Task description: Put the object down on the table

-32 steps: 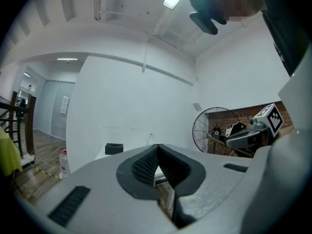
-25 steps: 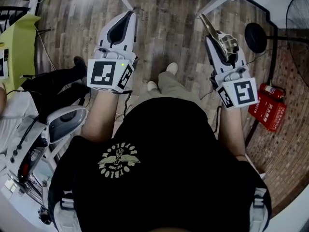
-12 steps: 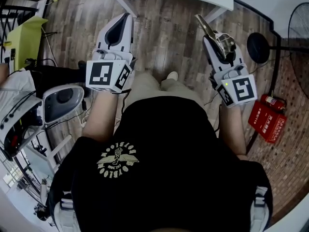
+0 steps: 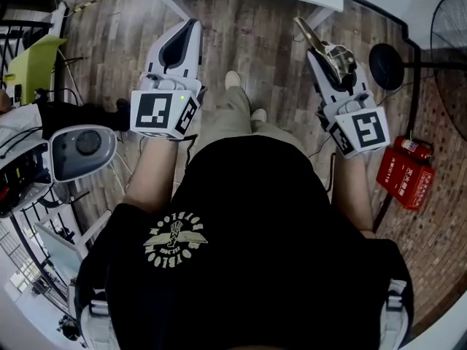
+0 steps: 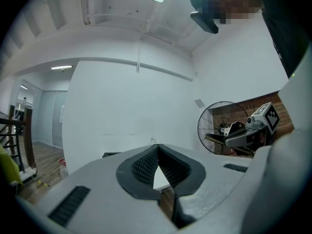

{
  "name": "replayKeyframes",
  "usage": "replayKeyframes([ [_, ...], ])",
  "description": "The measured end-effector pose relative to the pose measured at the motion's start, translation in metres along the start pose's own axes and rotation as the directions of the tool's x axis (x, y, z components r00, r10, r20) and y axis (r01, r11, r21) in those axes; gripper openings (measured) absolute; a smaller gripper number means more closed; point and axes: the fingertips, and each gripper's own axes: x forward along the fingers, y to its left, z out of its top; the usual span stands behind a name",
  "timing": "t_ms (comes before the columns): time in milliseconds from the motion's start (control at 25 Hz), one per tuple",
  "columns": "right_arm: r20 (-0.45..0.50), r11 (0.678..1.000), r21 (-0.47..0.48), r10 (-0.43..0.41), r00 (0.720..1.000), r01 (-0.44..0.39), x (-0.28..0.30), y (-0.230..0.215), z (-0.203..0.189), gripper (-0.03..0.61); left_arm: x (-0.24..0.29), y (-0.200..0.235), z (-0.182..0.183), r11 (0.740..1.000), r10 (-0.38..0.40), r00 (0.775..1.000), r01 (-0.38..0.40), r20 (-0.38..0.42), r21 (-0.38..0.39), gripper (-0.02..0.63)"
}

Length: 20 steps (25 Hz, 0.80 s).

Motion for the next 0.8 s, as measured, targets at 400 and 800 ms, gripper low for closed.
replayKeyframes([
  [400, -0.003, 1.000, -0.016, -0.020, 1.000, 0.020, 0.004, -0.011, 0.000, 0.100, 0.017, -0.001, -0.003, 1.000, -0.019, 1.000, 0.019, -0.003, -0.016, 0.008],
  [800, 0.038, 0.997, -0.030, -0.072, 0.997, 0.073, 0.021, -0.026, 0.008, 0.100, 0.029, 0.016, -0.003, 1.000, -0.008, 1.000, 0.008, 0.000, -0.008, 0.008],
])
